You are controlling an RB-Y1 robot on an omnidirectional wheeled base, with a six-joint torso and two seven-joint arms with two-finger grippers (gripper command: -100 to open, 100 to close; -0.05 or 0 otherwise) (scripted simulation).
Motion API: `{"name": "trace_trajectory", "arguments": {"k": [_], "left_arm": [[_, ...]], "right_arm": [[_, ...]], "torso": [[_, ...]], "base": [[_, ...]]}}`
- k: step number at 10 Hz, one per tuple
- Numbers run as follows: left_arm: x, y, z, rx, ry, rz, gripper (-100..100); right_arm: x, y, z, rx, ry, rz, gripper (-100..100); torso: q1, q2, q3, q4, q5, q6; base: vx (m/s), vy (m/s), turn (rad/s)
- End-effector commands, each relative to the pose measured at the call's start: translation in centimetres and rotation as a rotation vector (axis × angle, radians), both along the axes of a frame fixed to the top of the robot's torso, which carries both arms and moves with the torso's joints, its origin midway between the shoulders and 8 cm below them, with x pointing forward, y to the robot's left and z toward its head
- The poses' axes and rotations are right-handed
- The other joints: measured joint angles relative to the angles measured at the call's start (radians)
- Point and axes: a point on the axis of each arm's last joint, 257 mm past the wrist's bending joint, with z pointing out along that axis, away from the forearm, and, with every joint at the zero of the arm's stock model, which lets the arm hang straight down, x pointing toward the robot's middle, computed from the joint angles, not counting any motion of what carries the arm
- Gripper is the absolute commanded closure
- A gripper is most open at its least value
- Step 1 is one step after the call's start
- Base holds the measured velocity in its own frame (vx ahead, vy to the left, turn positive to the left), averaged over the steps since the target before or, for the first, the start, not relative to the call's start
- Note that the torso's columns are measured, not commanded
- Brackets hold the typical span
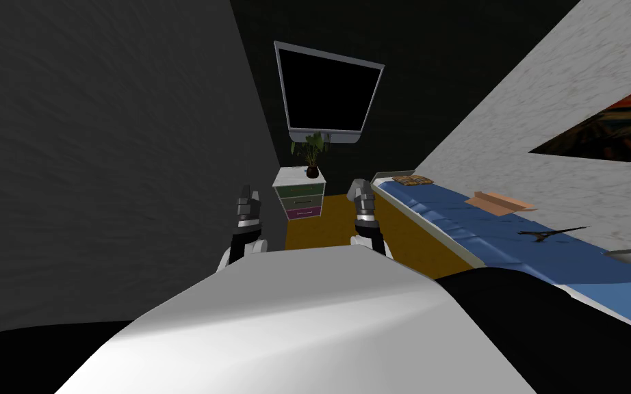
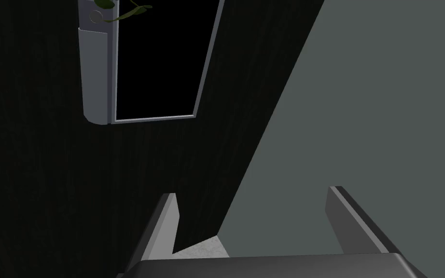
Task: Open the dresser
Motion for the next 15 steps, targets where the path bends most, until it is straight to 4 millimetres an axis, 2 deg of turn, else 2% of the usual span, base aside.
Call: {"name": "trace_trajectory", "arguments": {"k": [1, 9, 10, 12, 15], "left_arm": [[0.0, 0.0, 0.0, 0.000, 0.000, 0.000, 0], [0.0, 0.0, 0.0, 0.000, 0.000, 0.000, 0], [0.1, -0.1, -0.8, 0.031, 0.005, -0.016, -100], [0.2, -0.1, -1.6, 0.051, 0.008, -0.026, -100], [0.2, 0.1, -3.3, 0.076, 0.009, -0.039, -100]], "right_arm": [[0.0, 0.0, 0.0, 0.000, 0.000, 0.000, 0], [0.0, 0.0, 0.0, 0.000, 0.000, 0.000, 0], [0.0, 0.0, 0.0, 0.000, 0.000, 0.000, 0], [0.0, 0.0, 0.0, 0.000, 0.000, 0.000, 0], [0.0, 0.0, 0.0, 0.000, 0.000, 0.000, 0]], "torso": [[0.000, 0.040, -0.082, 0.041, 0.000, 0.000], [0.000, 0.618, -1.234, 0.617, 0.000, 0.000], [0.000, 0.691, -1.382, 0.691, 0.000, 0.000], [-0.001, 0.730, -1.473, 0.733, 0.000, 0.000], [0.000, 0.738, -1.476, 0.738, 0.000, 0.000]], "base": [[0.000, 0.000, 0.000], [0.000, 0.000, 0.000], [0.069, -0.008, -0.017], [0.099, -0.017, -0.014], [0.114, -0.013, -0.016]]}}
